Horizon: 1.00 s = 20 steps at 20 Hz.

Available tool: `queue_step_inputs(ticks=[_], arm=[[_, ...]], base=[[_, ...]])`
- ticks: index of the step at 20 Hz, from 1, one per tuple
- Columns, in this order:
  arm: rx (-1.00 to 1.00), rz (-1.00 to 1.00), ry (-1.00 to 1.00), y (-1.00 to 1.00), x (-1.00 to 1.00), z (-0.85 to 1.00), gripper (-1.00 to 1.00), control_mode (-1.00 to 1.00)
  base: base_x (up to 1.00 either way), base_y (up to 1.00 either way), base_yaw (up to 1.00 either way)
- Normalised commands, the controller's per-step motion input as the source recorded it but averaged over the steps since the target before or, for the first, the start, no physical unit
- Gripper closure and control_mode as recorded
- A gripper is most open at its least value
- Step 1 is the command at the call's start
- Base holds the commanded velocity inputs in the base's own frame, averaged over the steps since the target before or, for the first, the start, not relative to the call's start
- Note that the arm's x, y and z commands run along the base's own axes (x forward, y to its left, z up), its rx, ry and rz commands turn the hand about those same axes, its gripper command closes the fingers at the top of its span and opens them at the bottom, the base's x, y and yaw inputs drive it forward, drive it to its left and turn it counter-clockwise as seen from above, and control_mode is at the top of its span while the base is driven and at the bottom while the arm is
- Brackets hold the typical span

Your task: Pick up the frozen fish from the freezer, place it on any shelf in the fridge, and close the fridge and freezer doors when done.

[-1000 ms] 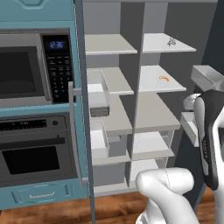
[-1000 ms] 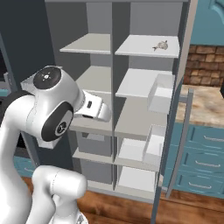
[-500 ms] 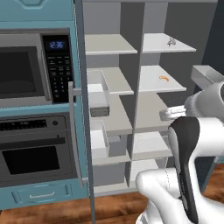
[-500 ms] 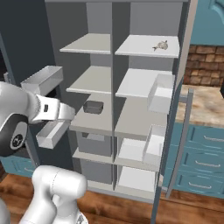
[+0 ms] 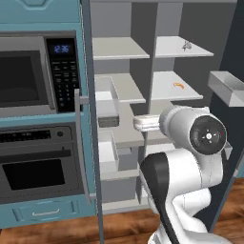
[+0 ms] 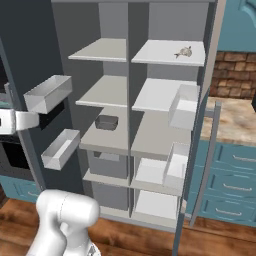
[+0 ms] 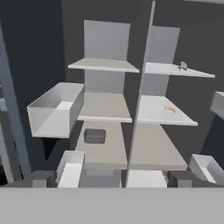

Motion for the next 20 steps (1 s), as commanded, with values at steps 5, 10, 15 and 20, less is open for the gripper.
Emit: queue_step_inputs(ticks=[5,10,15,20], arm=[[0.01,0.00,-0.41,1.00,0.28,-0.03,-1.00,-1.00],[0.07,-0.02,-0.38,1.00,0.67,-0.12,-1.00,-1.00],[0.21,-0.18,-0.15,1.00,0.92,-0.60,-1.00,-1.00],[0.14,-0.28,0.01,1.00,0.73,-0.39,-1.00,-1.00]], base=[[0.00,0.00,0.00],[0.00,0.00,0.00],[0.00,0.00,0.00],[0.00,0.00,0.00]])
